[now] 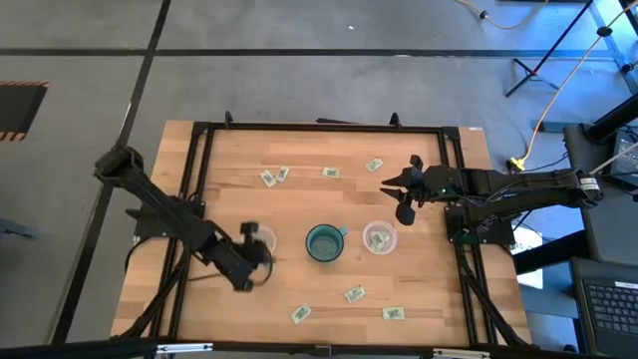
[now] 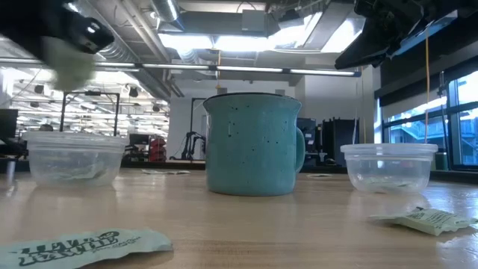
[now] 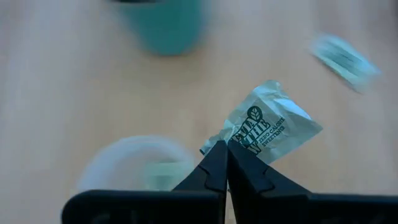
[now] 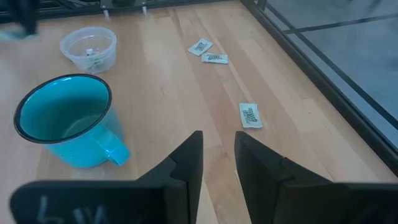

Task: Pick and place Stevia / Truvia into bins
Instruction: Put the green stevia packet into the left transparent container

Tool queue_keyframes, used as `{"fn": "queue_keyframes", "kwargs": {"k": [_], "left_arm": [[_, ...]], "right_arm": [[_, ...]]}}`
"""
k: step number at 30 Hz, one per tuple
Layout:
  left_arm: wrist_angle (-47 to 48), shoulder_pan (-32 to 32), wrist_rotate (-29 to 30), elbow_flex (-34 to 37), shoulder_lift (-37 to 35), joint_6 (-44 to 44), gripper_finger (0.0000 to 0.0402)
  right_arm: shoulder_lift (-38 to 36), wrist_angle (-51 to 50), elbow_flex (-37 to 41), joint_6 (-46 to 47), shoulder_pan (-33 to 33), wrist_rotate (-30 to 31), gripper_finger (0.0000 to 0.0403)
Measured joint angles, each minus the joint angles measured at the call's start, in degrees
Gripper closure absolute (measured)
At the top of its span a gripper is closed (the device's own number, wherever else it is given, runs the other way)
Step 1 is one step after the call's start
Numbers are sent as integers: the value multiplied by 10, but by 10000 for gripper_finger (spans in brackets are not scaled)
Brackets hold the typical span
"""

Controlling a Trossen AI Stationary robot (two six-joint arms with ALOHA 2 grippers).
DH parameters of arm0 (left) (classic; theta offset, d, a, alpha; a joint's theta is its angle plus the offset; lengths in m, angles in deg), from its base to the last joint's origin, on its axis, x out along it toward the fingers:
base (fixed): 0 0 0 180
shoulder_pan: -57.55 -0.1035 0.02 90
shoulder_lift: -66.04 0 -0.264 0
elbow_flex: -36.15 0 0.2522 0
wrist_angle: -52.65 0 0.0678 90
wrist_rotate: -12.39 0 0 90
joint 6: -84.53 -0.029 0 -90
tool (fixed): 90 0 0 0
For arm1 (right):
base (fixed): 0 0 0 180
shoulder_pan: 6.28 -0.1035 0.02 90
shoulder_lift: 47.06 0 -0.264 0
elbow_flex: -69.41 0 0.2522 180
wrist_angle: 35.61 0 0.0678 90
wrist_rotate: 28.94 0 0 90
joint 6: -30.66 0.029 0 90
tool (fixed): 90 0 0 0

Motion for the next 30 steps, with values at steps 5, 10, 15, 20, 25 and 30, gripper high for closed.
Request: {"fn": "queue_keyframes", "kwargs": {"k": [5,10,15,20,25,30], "left_arm": [[79,-54,-1,0,-9,96,399],[105,-99,-31,0,12,111,399],[111,-127,-69,0,38,110,399],[115,-140,-90,0,68,106,399],[117,-145,-101,0,82,106,398],[124,-145,-99,-1,72,101,379]], "right_arm": [[0,0,0,0,0,0,306],[0,0,0,0,0,0,306],[0,0,0,0,0,0,306],[0,0,0,0,0,0,306],[0,0,0,0,0,0,306],[0,0,0,0,0,0,306]]}}
